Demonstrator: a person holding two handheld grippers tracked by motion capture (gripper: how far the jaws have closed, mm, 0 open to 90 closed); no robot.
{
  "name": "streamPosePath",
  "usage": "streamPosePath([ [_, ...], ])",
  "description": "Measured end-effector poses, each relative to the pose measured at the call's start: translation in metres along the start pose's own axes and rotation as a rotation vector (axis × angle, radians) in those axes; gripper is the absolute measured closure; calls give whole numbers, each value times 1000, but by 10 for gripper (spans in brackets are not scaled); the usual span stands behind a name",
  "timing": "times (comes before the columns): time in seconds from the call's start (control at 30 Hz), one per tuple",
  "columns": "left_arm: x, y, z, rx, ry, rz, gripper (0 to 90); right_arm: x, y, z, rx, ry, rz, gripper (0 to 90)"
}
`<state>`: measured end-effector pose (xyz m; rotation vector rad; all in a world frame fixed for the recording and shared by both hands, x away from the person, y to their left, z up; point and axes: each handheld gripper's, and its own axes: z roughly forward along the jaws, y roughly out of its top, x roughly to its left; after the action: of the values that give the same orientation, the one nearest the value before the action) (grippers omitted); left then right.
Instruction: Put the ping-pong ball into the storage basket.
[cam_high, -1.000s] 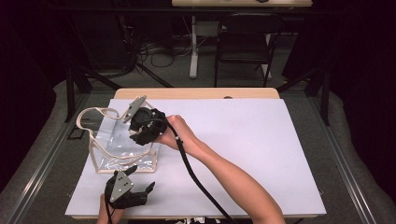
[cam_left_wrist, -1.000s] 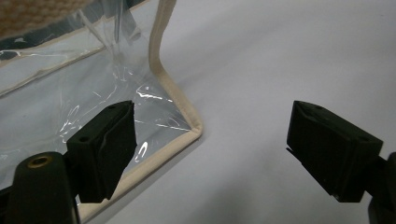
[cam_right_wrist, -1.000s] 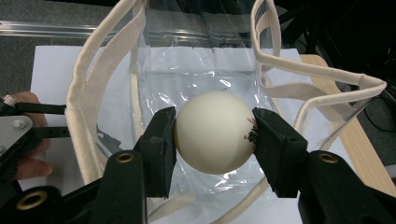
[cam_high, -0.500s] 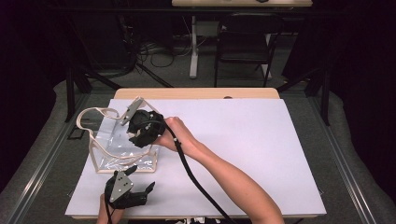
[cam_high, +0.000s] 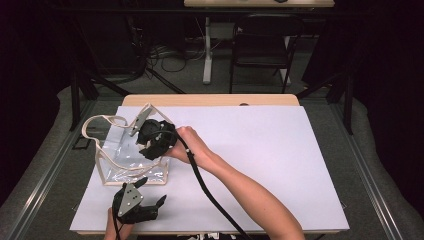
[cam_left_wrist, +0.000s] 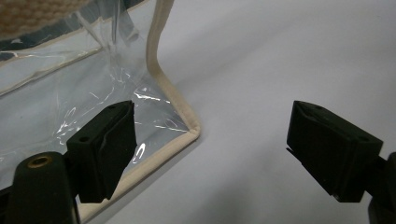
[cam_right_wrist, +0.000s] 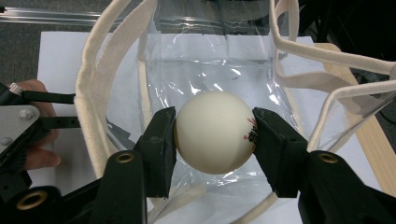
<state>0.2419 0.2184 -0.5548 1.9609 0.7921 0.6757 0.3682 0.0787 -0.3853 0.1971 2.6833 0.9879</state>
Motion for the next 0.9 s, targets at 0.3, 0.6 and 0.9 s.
streamPosePath([
  [0.3, 1, 0, -1, -4, 1, 5, 162, 4, 1, 0, 25, 8, -7, 510],
  [0.6, 2, 0, -1, -2, 3, 0, 161, 3, 0, 5, 50, 19, -3, 509],
  [0.9, 2, 0, 0, 1, 3, -1, 161, 3, 0, 10, 91, 23, -14, 506],
])
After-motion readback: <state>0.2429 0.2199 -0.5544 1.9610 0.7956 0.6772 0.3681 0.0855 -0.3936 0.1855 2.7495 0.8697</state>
